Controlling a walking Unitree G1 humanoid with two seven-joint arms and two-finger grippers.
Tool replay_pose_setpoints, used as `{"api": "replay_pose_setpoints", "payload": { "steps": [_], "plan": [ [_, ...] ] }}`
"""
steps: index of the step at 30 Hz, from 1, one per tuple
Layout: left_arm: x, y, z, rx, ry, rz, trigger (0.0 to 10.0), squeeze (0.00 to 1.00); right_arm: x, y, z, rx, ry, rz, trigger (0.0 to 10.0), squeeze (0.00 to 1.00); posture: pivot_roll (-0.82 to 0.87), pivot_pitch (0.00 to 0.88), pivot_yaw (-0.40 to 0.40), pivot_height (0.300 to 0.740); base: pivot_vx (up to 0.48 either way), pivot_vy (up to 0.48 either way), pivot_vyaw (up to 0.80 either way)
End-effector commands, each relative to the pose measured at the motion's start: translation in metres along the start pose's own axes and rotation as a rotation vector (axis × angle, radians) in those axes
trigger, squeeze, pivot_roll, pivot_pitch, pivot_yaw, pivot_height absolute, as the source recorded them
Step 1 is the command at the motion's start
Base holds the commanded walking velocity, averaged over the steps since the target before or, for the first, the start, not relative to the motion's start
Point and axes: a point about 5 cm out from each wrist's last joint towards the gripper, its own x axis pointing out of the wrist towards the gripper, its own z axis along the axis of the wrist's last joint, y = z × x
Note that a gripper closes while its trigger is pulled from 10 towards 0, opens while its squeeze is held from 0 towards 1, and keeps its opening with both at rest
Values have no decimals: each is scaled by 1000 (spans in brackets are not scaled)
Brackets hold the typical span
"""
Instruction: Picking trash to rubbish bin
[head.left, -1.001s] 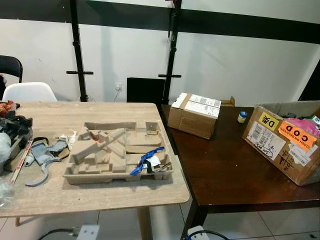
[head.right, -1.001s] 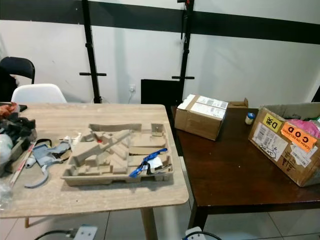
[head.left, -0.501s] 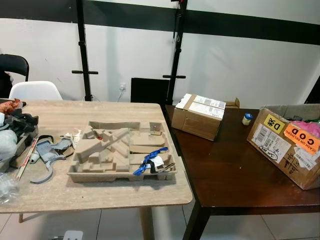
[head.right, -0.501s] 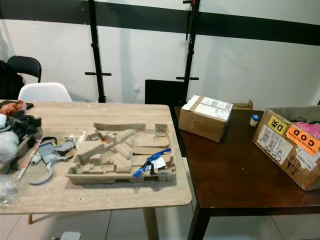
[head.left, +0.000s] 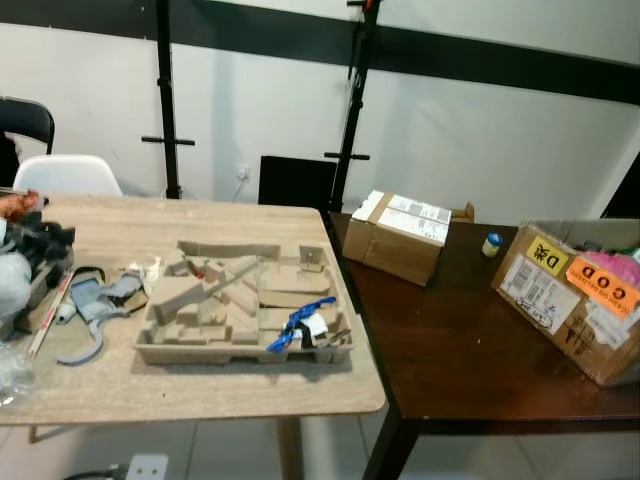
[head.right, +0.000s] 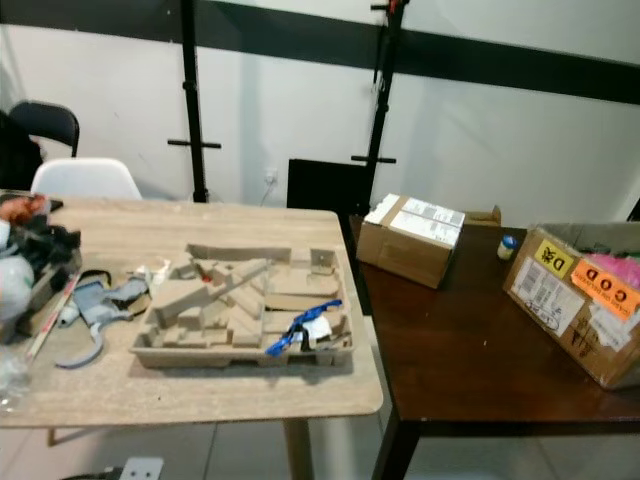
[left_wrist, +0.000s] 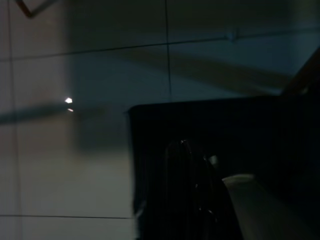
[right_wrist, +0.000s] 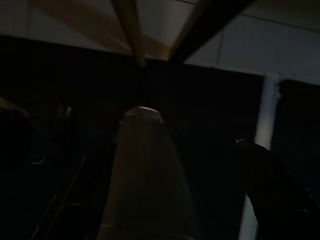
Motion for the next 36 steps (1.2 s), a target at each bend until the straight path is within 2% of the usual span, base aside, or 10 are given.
{"api": "replay_pose_setpoints", "payload": {
  "steps": [1,7,11,13,14,15,22,27,32,36],
  "plan": [
    [0,-10,-1,67,4,-56,10000,0,-1,-6,-2,27,-24,-37,10000,0,115,0,-19,740,0,0,0],
    [1,-5,3,78,10,-52,10000,0,-3,-23,6,21,-141,-129,10000,0,78,0,23,740,0,0,0],
    [1,-6,4,54,9,-49,10000,0,-2,-28,8,5,-150,-133,10000,0,64,0,16,740,0,0,0],
    [2,-8,4,37,7,-49,10000,0,3,-76,43,-23,-167,-145,10000,0,63,0,12,740,0,0,0],
    [2,-8,4,37,7,-49,10000,0,3,-76,43,-23,-167,-145,10000,0,63,0,12,740,0,0,0],
    [1,-10,3,10,3,-53,10000,0,3,-97,62,-3,-184,-143,10000,0,55,0,-4,740,0,0,0],
    [1,-15,2,-68,-16,-56,10000,0,3,-97,73,17,-200,-108,10000,0,61,0,-29,740,0,0,0],
    [2,-16,4,-79,-19,-65,10000,0,4,-102,78,39,-188,-113,10000,0,66,0,-36,740,0,0,0],
    [2,-14,6,-94,-30,-62,10000,0,5,-100,76,30,-152,-92,10000,0,69,0,-38,740,0,0,0],
    [2,-13,8,-90,-51,-62,10000,0,7,-89,63,14,-77,-39,10000,0,77,0,-45,740,0,0,0]
  ]
}}
